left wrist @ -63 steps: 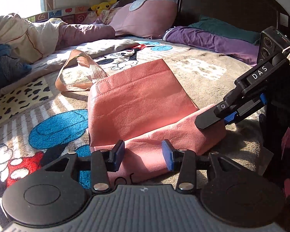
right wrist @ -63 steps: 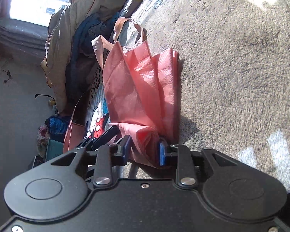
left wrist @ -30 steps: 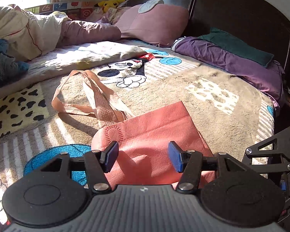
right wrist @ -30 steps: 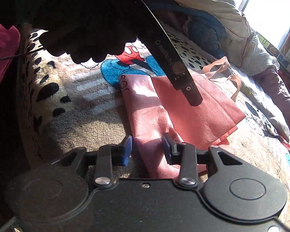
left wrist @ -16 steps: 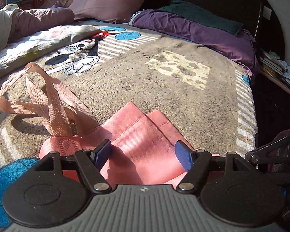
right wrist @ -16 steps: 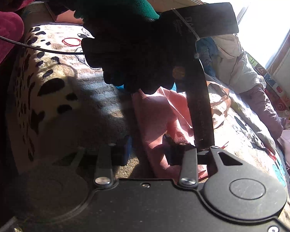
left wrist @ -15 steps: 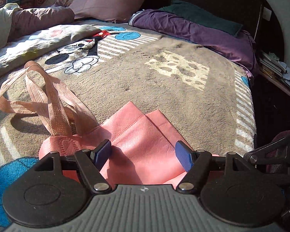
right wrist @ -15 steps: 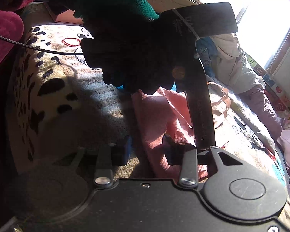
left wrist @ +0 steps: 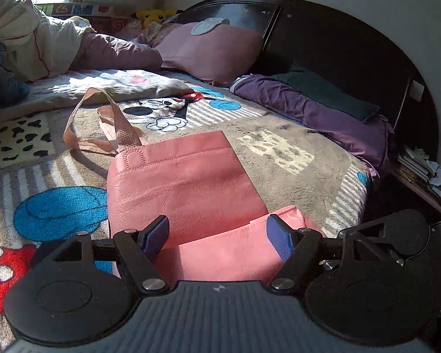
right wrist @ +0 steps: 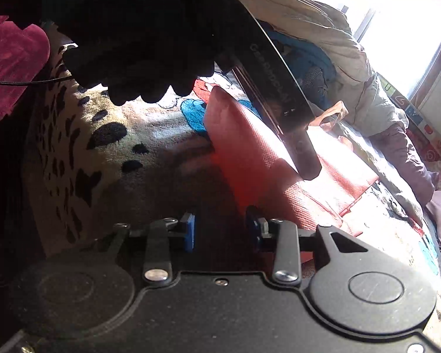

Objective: Fold shopping bag

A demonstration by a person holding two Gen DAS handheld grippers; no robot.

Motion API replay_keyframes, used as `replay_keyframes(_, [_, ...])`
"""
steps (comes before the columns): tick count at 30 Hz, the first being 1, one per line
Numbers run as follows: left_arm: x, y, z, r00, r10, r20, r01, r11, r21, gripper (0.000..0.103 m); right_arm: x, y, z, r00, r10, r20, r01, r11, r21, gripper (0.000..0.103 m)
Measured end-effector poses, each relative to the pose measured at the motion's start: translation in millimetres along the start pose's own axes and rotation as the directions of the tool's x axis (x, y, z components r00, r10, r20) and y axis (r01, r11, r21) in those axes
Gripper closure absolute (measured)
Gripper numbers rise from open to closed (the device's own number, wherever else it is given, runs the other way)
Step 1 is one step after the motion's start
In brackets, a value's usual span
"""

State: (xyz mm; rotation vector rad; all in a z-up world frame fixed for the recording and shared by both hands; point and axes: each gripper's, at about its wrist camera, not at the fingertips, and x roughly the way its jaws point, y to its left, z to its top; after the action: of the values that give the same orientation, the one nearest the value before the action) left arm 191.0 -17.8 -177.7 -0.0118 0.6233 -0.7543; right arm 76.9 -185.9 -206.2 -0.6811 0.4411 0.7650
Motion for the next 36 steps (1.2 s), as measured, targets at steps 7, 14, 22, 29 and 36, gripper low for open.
replay_keyframes(7, [-38.7,-27.6,-15.0,0.991,-0.086,-0.099,0.101,0.982,0.160,0.030,-40.2,7.5,-26.2,0.995,0.079,-0.066,-0.075,0.995,0.066,0.056])
replay_keyframes(14, [-61.5,-43.8,-46.9,0.975,-0.116,-0.191,0.157,0.964,0.216,0.030,-59.8,-52.8,-40.6,0.967,0.256,-0.001,-0.231,0.874,0.427,0.055])
replay_keyframes(22, [-52.7,-54.7,-56.6,0.968,-0.103,-0.227,0.164,0.948,0.272,0.030,-34.6,-144.8,-84.5,0.947,0.078,0.312,-0.320,0.321,0.891,0.048])
replay_keyframes(29, [-42.3,-58.1,-62.7,0.955,-0.071,-0.287,0.176,0.917,0.358,0.030,12.8,-155.3,-50.0,0.974,0.001,0.227,-0.212,0.354,0.911,0.055])
replay_keyframes(36, [-47.9,-43.7,-57.6,0.941,-0.111,-0.321,0.225,0.911,0.346,0.030,26.9,-131.2,-70.1,0.998,0.053,0.030,-0.049,0.394,0.918,0.085])
